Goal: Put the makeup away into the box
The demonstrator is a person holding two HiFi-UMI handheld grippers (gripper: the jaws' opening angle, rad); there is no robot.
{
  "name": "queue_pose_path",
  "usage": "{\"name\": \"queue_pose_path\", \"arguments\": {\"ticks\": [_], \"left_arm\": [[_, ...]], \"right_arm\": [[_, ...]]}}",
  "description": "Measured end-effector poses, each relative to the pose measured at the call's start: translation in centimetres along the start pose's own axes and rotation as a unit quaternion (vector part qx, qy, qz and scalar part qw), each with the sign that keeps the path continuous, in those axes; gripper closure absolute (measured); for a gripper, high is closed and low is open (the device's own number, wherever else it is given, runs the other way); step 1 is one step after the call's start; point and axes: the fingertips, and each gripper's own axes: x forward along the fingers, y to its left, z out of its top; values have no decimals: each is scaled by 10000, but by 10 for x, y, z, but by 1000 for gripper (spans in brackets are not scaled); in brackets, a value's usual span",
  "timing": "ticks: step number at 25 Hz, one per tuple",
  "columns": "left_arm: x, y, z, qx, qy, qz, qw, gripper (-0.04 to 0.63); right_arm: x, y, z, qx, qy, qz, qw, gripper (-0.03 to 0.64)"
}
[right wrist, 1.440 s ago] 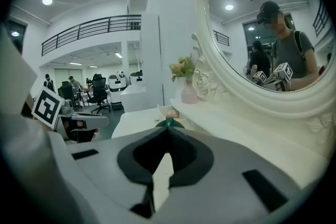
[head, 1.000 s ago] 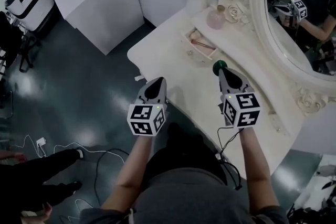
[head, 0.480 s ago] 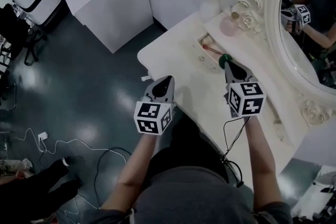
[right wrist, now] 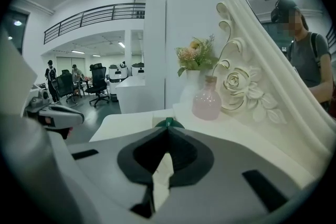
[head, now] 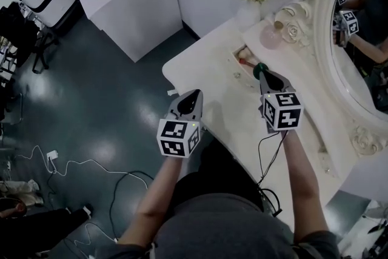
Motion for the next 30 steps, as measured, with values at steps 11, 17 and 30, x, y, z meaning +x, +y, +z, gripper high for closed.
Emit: {"name": "queue_pose_path", "arguments": {"ticks": [11,17,30], "left_arm": [[0,14,-5,-51,50,150,9999,589],[1,18,-9,-94,114,146,9998,589],[5,21,-11,-171,154,174,9996,589]], "right_arm": [[28,-1,-12,-162,256,-11,9995,612],[37,-2,-18,-290,420,-38,9987,611],[47,-1,-27,-549,644,-22,9964,611]]}}
